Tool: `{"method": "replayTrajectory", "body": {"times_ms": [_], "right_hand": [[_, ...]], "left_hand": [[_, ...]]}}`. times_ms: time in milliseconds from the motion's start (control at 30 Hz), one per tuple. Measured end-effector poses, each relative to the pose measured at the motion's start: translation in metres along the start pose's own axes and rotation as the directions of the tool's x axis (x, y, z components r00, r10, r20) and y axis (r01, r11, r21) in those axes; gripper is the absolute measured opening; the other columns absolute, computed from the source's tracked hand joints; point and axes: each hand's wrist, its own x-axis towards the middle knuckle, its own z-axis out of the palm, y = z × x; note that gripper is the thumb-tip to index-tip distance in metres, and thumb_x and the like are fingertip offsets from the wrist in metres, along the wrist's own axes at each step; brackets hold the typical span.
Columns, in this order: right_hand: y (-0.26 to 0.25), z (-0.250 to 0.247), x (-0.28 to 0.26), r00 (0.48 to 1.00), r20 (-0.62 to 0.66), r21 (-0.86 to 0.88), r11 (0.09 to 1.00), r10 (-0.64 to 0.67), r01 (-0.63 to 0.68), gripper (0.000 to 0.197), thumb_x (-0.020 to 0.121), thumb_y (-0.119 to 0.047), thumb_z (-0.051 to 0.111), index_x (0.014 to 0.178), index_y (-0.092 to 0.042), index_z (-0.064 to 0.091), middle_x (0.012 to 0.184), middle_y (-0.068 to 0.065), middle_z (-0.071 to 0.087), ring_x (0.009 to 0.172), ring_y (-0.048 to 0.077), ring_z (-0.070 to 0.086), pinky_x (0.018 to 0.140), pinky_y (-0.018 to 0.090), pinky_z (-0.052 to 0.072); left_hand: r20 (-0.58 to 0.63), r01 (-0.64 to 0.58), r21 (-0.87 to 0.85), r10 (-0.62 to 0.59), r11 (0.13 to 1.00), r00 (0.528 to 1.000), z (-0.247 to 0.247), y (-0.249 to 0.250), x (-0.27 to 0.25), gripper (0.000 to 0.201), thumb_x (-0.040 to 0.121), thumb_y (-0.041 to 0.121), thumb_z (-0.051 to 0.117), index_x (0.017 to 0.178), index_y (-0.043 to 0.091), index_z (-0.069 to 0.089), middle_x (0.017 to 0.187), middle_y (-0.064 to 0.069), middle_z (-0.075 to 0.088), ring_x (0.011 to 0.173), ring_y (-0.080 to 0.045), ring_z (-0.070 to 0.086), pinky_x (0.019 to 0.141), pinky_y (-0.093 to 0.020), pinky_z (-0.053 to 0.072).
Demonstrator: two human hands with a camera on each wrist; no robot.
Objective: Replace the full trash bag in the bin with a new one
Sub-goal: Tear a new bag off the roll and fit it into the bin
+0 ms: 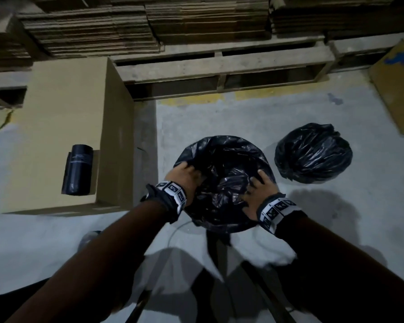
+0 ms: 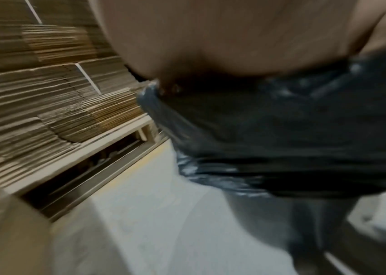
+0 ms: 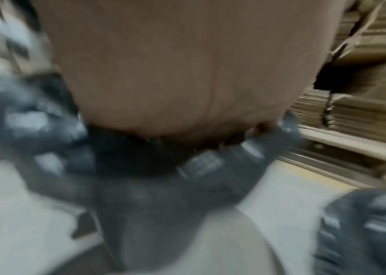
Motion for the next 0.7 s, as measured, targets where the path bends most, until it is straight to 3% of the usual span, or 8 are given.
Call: {"method": "replayTrajectory", "body": {"times_ms": [167, 233, 300, 367, 433, 567, 633, 700], "right_hand": [[0.022, -0.008, -0.004, 0.999, -0.051, -0.371, 0.928, 0.01, -0.028, 0.063, 0.095, -0.054, 0.013, 0.152, -0.028, 0.018, 0.163, -0.004, 0.009, 0.149, 0.03, -0.013, 0.106, 0.064, -0.027], [0.023, -0.016, 0.0, 0.989, -0.15, -0.331, 0.942, 0.003, -0.053, 0.056, 0.1, -0.043, 0.019, 0.15, -0.021, 0.027, 0.162, 0.002, 0.016, 0.149, 0.031, -0.01, 0.105, 0.063, -0.027], [0.016, -0.02, 0.004, 0.967, -0.252, -0.181, 0.983, -0.034, -0.013, 0.052, 0.099, -0.039, 0.026, 0.146, -0.021, 0.038, 0.158, 0.004, 0.027, 0.149, 0.029, 0.002, 0.113, 0.062, -0.015], [0.004, -0.017, 0.004, 0.966, -0.235, 0.02, 0.993, -0.105, 0.113, 0.05, 0.097, -0.043, 0.028, 0.144, -0.031, 0.037, 0.157, -0.002, 0.03, 0.148, 0.024, 0.01, 0.116, 0.059, -0.006], [-0.006, -0.007, 0.0, 0.977, -0.15, 0.081, 0.984, -0.148, 0.162, 0.051, 0.096, -0.051, 0.022, 0.146, -0.041, 0.03, 0.157, -0.008, 0.028, 0.148, 0.022, 0.01, 0.114, 0.06, -0.01], [0.001, 0.01, -0.006, 0.995, -0.042, -0.157, 0.984, -0.089, 0.081, 0.062, 0.091, -0.059, 0.01, 0.148, -0.041, 0.027, 0.158, -0.004, 0.027, 0.149, 0.03, 0.002, 0.103, 0.059, -0.033], [0.006, 0.012, -0.008, 0.997, -0.018, -0.218, 0.974, -0.074, 0.069, 0.064, 0.09, -0.059, 0.008, 0.149, -0.04, 0.023, 0.16, -0.004, 0.024, 0.149, 0.031, -0.005, 0.102, 0.058, -0.034], [0.01, 0.011, -0.011, 0.992, -0.074, -0.211, 0.974, -0.101, 0.084, 0.062, 0.091, -0.058, 0.012, 0.148, -0.038, 0.027, 0.159, -0.003, 0.026, 0.149, 0.031, -0.003, 0.108, 0.06, -0.027]], "left_hand": [[0.166, 0.01, -0.084, 0.004, 0.996, 0.986, 0.0, 0.029, -0.012, 0.05, 0.089, 0.052, 0.032, 0.122, 0.026, 0.061, 0.114, 0.009, 0.065, 0.112, -0.023, 0.041, 0.079, -0.033, 0.036], [0.141, 0.027, -0.26, 0.011, 0.965, 0.99, -0.013, 0.042, -0.017, 0.048, 0.091, 0.05, 0.035, 0.119, 0.022, 0.062, 0.113, -0.003, 0.067, 0.109, -0.029, 0.054, 0.076, -0.034, 0.043], [0.039, -0.015, -0.348, 0.03, 0.938, 0.999, -0.026, 0.046, -0.015, 0.038, 0.09, 0.04, 0.04, 0.115, 0.019, 0.06, 0.107, -0.01, 0.068, 0.099, -0.032, 0.062, 0.076, -0.035, 0.047], [-0.08, -0.092, -0.267, 0.073, 0.959, 0.994, -0.025, 0.042, -0.008, 0.034, 0.088, 0.033, 0.044, 0.116, 0.019, 0.056, 0.112, -0.007, 0.065, 0.106, -0.03, 0.056, 0.083, -0.037, 0.044], [-0.033, -0.119, -0.126, 0.115, 0.985, 0.993, -0.013, 0.033, -0.002, 0.042, 0.088, 0.04, 0.043, 0.125, 0.022, 0.053, 0.126, 0.0, 0.058, 0.118, -0.024, 0.044, 0.098, -0.039, 0.032], [0.252, -0.078, 0.062, 0.06, 0.995, 0.966, 0.023, 0.017, -0.002, 0.065, 0.088, 0.063, 0.019, 0.136, 0.032, 0.049, 0.138, 0.013, 0.053, 0.132, -0.017, 0.037, 0.112, -0.04, 0.012], [0.3, -0.107, 0.079, 0.079, 0.991, 0.951, 0.03, 0.019, -0.004, 0.077, 0.082, 0.07, 0.009, 0.133, 0.032, 0.053, 0.135, 0.014, 0.056, 0.133, -0.018, 0.037, 0.112, -0.041, 0.012], [0.234, -0.106, 0.037, 0.094, 0.994, 0.968, 0.027, 0.021, -0.008, 0.08, 0.081, 0.071, 0.011, 0.123, 0.027, 0.063, 0.124, 0.012, 0.063, 0.127, -0.019, 0.041, 0.109, -0.041, 0.018]]}}
